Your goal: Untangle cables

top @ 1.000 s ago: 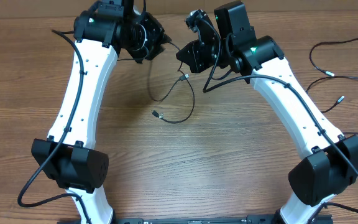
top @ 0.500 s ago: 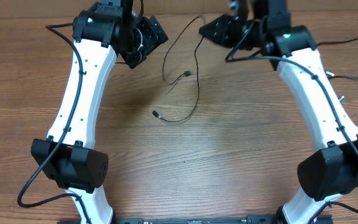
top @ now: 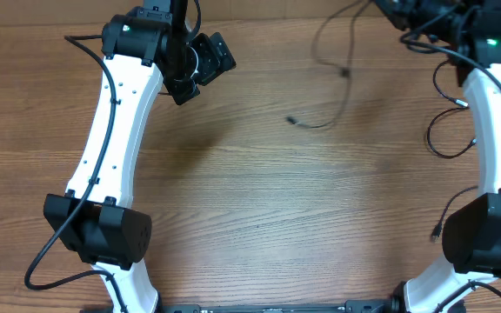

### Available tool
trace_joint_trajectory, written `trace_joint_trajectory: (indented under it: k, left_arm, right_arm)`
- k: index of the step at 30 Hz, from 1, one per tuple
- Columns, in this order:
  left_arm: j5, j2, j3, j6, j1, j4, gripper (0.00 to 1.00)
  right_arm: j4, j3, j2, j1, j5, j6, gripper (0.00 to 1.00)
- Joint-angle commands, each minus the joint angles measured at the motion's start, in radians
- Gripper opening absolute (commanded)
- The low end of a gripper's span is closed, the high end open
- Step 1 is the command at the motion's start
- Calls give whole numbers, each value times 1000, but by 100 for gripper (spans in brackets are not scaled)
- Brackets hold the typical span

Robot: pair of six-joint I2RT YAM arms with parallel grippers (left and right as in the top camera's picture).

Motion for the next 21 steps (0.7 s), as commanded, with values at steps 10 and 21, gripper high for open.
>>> trace_joint_trajectory:
  k: [10, 21]
  left_arm:
    - [-145, 3, 0, 23, 40, -26, 83]
    - [-257, 4, 0, 23, 107, -166, 100]
  right_arm:
    - [-71, 28, -26, 127, -75, -98, 4]
    - [-384, 28, -26, 74, 291, -116, 3]
